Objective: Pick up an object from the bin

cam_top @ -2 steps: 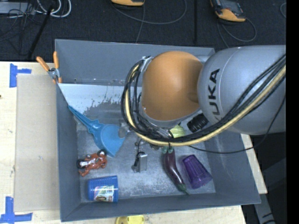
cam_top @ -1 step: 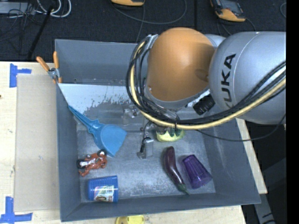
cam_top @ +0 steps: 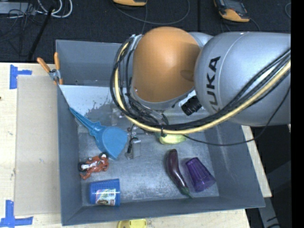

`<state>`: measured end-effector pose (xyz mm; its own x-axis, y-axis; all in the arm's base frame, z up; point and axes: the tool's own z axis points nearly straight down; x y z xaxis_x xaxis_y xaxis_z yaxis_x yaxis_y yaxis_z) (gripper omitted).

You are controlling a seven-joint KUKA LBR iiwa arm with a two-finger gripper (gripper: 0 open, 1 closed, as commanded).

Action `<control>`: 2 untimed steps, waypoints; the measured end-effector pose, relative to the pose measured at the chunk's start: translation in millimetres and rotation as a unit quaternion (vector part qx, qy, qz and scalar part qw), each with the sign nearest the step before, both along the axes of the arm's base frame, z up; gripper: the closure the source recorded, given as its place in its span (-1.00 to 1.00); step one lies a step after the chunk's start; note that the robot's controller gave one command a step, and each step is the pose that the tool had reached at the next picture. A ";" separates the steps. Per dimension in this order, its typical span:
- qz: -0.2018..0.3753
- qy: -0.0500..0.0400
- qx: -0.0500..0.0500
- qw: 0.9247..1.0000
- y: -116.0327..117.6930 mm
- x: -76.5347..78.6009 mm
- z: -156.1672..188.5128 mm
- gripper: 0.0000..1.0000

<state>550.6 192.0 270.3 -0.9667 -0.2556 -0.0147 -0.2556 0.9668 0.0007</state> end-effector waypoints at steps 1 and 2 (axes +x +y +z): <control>0.052 0.006 -0.002 0.999 27.7 -6.7 -58.9 -1.00; 0.092 0.009 -0.003 0.996 42.0 -19.1 -76.7 -1.00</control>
Offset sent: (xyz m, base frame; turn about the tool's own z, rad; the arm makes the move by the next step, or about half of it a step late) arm -0.0190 0.0432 -0.0731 -0.1868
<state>531.5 234.1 193.5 -0.9032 -0.4291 0.0044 -0.4291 0.9033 0.0007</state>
